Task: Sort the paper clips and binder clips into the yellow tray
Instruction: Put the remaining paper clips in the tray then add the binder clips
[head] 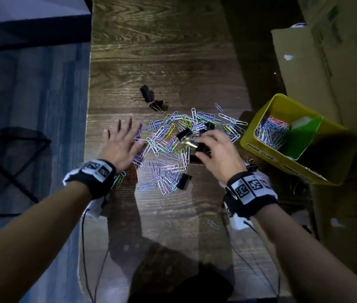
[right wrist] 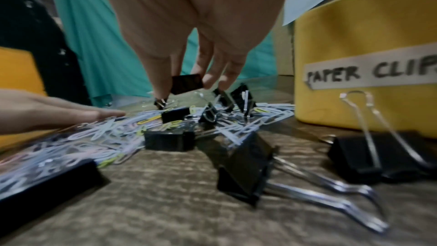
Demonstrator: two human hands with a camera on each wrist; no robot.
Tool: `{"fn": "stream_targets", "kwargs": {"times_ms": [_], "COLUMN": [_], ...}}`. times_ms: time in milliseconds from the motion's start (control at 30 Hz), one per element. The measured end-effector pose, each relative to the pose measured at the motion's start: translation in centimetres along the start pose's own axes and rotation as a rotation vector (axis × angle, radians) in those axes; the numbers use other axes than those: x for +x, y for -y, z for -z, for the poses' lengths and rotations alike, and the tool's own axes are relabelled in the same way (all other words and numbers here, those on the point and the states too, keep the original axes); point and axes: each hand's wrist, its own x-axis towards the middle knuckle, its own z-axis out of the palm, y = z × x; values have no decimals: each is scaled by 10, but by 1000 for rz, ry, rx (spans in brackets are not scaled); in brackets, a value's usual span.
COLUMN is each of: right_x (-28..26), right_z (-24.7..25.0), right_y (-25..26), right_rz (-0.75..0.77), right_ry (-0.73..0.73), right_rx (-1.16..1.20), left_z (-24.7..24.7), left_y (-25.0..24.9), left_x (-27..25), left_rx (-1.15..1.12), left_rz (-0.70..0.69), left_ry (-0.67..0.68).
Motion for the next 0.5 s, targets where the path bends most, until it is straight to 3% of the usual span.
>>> {"fn": "stream_targets", "kwargs": {"times_ms": [133, 267, 400, 500], "right_x": [-4, -20, -43, -50], "right_z": [4, -6, -32, -43], "right_y": [-12, 3, 26, 28], "right_rz": [-115, 18, 280, 205], "right_ry": [-2, -4, 220, 297], "right_rx": [-152, -193, -299, -285], "left_z": [-23, -36, -39, -49], "left_y": [-23, -32, -27, -46], "left_x": [-40, -67, -67, -72], "left_rx": [1, -34, -146, -108], "left_rz": [-75, -94, 160, 277], "left_ry": [16, -9, -119, -95]}}
